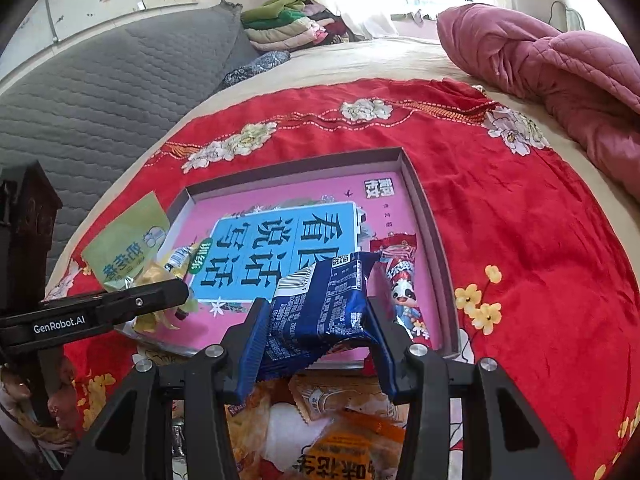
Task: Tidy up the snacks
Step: 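Carry the green bag with the left tool over the tray while the right carries the blue pack, then lower and release the green bag with the left tool while the right releases the blue pack in the tray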
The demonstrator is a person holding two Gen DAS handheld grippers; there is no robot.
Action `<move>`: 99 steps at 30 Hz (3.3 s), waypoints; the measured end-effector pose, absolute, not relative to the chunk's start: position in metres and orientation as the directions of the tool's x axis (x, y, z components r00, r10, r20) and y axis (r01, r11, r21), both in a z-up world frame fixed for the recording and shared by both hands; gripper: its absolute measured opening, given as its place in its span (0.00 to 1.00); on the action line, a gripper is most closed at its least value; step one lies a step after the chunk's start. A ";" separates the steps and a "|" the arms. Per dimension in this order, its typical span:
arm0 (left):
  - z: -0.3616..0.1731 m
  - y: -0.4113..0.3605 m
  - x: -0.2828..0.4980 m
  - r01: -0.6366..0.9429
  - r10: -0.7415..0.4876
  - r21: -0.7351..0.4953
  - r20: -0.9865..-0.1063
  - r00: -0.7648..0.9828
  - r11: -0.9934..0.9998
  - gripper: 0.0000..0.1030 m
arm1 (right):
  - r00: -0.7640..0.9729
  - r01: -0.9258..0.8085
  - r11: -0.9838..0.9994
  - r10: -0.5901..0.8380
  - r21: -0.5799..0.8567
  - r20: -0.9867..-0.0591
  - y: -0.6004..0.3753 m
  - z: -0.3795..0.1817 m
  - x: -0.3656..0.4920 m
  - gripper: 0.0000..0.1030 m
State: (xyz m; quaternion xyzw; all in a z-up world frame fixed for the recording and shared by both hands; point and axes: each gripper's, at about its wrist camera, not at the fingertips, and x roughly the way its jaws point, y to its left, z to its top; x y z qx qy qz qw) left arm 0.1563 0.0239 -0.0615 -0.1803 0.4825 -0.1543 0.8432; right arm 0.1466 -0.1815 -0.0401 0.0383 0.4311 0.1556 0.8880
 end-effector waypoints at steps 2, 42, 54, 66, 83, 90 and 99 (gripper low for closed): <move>-0.063 0.024 0.158 0.088 -0.439 -0.457 -0.759 0.481 0.885 0.33 | 0.577 -0.239 0.951 0.302 0.197 -0.759 -0.182 -0.044 0.148 0.46; -0.084 0.017 0.168 0.082 -0.462 -0.469 -0.800 0.382 0.880 0.39 | 0.553 -0.200 0.960 0.277 0.197 -0.786 -0.182 -0.060 0.153 0.46; -0.081 0.020 0.167 0.082 -0.456 -0.462 -0.802 0.385 0.883 0.43 | 0.551 -0.188 0.962 0.272 0.200 -0.789 -0.187 -0.056 0.151 0.46; -0.075 0.022 0.165 0.082 -0.458 -0.466 -0.796 0.396 0.881 0.43 | 0.565 -0.180 0.967 0.251 0.180 -0.786 -0.192 -0.046 0.142 0.47; -0.049 0.025 0.156 0.098 -0.454 -0.460 -0.779 0.433 0.882 0.52 | 0.576 -0.184 0.965 0.261 0.187 -0.775 -0.197 -0.035 0.138 0.47; -0.042 0.029 0.153 0.101 -0.449 -0.455 -0.775 0.445 0.885 0.53 | 0.592 -0.182 0.964 0.264 0.193 -0.761 -0.199 -0.025 0.134 0.48; -0.036 0.034 0.148 0.097 -0.440 -0.448 -0.773 0.457 0.889 0.58 | 0.610 -0.179 0.965 0.262 0.193 -0.748 -0.202 -0.014 0.129 0.53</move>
